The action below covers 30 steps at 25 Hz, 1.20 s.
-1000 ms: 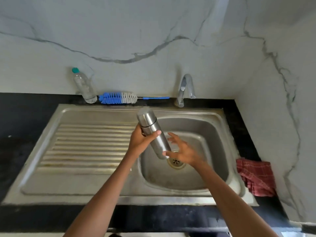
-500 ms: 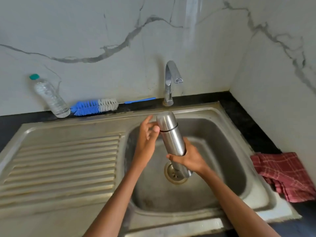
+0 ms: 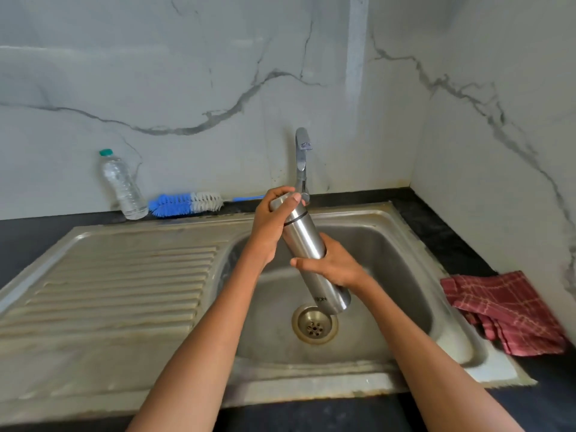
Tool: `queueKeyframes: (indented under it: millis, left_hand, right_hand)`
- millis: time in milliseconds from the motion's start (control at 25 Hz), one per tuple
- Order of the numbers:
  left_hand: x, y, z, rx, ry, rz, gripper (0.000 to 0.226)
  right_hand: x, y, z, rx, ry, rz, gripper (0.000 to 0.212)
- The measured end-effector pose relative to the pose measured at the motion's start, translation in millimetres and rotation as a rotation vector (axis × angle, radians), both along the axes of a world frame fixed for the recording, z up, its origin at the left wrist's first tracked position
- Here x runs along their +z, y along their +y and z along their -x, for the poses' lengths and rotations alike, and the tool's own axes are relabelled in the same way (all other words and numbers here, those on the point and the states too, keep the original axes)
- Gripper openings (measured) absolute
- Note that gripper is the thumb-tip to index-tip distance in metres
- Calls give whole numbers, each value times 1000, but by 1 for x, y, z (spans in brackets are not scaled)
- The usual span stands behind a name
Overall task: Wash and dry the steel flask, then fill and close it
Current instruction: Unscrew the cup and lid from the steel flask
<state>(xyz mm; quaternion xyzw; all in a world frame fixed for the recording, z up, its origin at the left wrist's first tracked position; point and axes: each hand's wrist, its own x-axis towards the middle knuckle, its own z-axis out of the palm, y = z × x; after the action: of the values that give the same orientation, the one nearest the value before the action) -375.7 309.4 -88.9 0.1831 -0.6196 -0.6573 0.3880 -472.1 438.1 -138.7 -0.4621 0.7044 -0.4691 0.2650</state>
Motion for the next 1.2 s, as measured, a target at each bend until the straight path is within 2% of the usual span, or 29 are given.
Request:
queueKeyframes:
  millis: [200, 360, 560, 680, 840, 880, 960, 1040, 1120, 1200]
  left_hand:
    - [4, 26, -5, 161, -5, -65, 24]
    - [9, 26, -15, 246, -5, -82, 28]
    - [8, 34, -3, 463, -59, -119, 36]
    - [7, 34, 2, 296, -152, -42, 42]
    - [9, 9, 3, -6, -44, -99, 39]
    - [10, 7, 6, 3, -64, -46, 42]
    - [12, 9, 14, 151, -181, 77, 48]
    - [11, 11, 20, 262, -259, 101, 53]
    - [4, 5, 24, 172, -265, 49, 49]
    - [-3, -5, 23, 85, -168, 4, 33]
  right_hand:
    - [2, 17, -20, -101, 77, 1, 64]
    - [1, 8, -35, -164, 159, -30, 66]
    - [-2, 2, -44, -309, 448, -49, 67]
    - [-2, 5, -24, -293, 368, -55, 71]
    - [-3, 8, 5, -239, 293, -65, 79]
    - [-4, 8, 7, -245, 302, -65, 80]
    - [-4, 5, 13, -285, 362, -75, 79]
    - [-4, 2, 16, -310, 424, -88, 77]
    - [-5, 0, 18, -310, 417, -90, 76]
    - [-6, 0, 20, -311, 384, -93, 76]
